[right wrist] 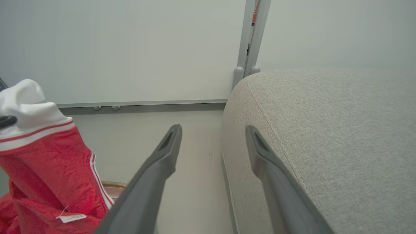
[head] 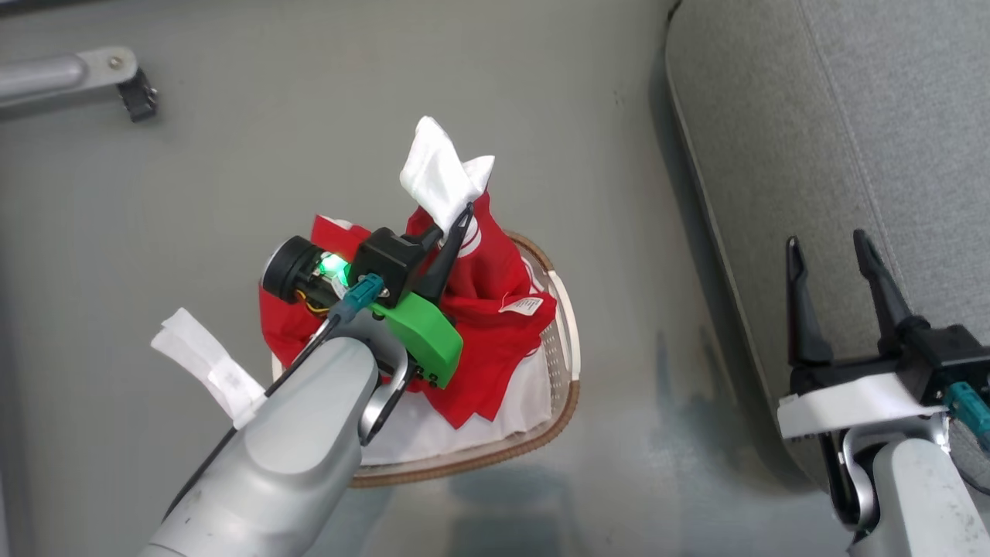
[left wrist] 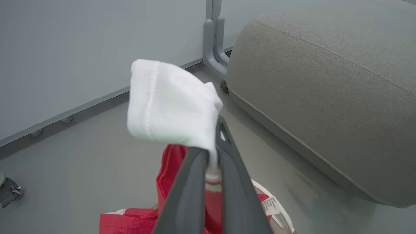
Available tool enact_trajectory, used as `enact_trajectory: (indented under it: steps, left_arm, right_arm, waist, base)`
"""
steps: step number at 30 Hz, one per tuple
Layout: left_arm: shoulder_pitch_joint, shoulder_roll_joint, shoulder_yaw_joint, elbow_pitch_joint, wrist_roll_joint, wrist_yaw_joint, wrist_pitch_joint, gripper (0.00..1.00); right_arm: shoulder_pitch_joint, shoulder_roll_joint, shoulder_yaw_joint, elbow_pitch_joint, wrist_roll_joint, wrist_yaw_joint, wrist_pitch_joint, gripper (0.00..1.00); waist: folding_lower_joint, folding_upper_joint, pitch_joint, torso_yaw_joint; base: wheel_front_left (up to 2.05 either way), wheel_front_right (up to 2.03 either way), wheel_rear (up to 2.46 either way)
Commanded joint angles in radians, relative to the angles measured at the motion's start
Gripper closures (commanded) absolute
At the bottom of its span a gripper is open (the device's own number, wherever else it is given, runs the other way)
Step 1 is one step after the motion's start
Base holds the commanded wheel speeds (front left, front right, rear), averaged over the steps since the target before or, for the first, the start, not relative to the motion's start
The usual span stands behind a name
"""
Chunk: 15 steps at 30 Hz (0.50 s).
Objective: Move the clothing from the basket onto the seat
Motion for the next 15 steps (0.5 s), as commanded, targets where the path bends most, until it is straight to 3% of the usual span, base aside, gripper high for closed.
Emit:
enact_trajectory:
  steps: [1,9,15]
  left_arm:
    - [0.014,0.011,0.003,-0.018,0.010,-0.007,-0.004,1.00]
    - [-0.085,0.081,-0.017,-0.114,0.035,-0.030,0.036,1.00]
    - [-0.187,0.099,-0.024,-0.169,0.025,-0.042,0.082,1.00]
  right_arm:
    - [0.032,-0.005,0.001,0.008,-0.003,0.000,-0.002,0.00]
    - [0.113,-0.005,0.032,0.038,0.005,0.000,-0.002,0.00]
    - [0.137,-0.005,0.071,0.046,0.003,0.000,-0.002,0.00]
  waist:
    - [0.0000,0.0000,-0.205,0.110]
    - [0.0000,0.0000,-0.343,0.109]
    - [0.0000,0.0000,-0.402,0.097]
  base:
    - [0.00,0.00,0.00]
    - [0.00,0.00,0.00]
    - [0.00,0.00,0.00]
